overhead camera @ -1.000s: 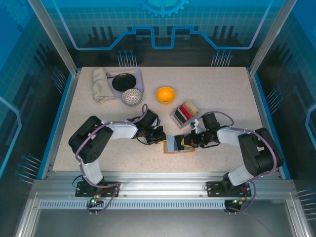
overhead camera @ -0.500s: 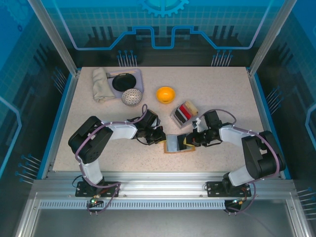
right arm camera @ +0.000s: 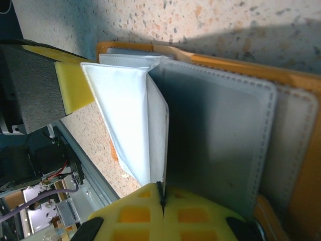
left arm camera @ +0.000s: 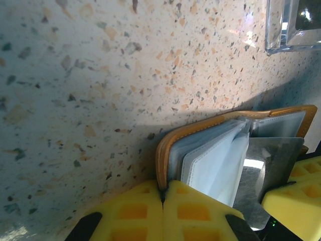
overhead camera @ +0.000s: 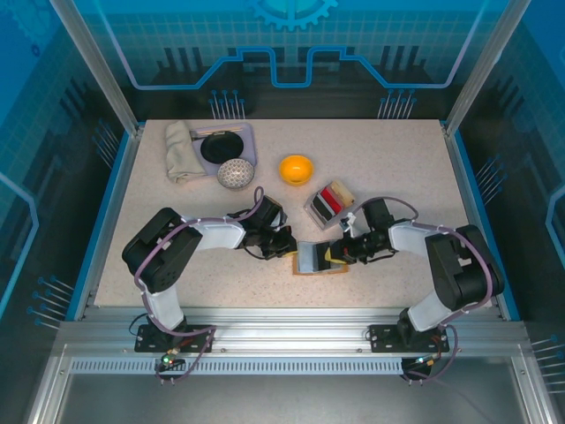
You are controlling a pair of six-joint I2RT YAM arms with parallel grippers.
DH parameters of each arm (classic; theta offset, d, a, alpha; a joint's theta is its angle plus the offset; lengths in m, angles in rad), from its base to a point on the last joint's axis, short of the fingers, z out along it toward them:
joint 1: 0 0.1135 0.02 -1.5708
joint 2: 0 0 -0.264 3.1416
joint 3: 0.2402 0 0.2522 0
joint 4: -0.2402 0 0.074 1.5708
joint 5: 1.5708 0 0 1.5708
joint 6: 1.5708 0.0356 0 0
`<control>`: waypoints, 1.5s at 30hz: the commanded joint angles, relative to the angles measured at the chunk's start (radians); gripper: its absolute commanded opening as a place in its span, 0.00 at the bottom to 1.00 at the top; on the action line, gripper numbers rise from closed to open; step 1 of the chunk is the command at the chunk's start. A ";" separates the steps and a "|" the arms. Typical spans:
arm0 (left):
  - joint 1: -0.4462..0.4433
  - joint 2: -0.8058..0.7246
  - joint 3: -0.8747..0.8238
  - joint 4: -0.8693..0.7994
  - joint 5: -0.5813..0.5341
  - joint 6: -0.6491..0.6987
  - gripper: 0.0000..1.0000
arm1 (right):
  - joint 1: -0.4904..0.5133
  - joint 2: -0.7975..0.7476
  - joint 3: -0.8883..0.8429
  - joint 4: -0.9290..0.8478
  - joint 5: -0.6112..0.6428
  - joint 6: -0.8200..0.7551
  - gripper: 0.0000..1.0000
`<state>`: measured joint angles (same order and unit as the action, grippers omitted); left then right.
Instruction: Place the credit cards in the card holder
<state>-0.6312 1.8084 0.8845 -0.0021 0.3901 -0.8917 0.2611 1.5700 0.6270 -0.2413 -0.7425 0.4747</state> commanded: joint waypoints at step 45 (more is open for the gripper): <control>0.006 -0.001 -0.025 -0.042 -0.022 -0.014 0.00 | 0.208 0.121 0.179 -0.007 0.132 0.082 0.20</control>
<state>-0.6197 1.8057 0.8799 -0.0006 0.3901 -0.8917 0.4339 1.6810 0.7876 -0.2996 -0.5606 0.5388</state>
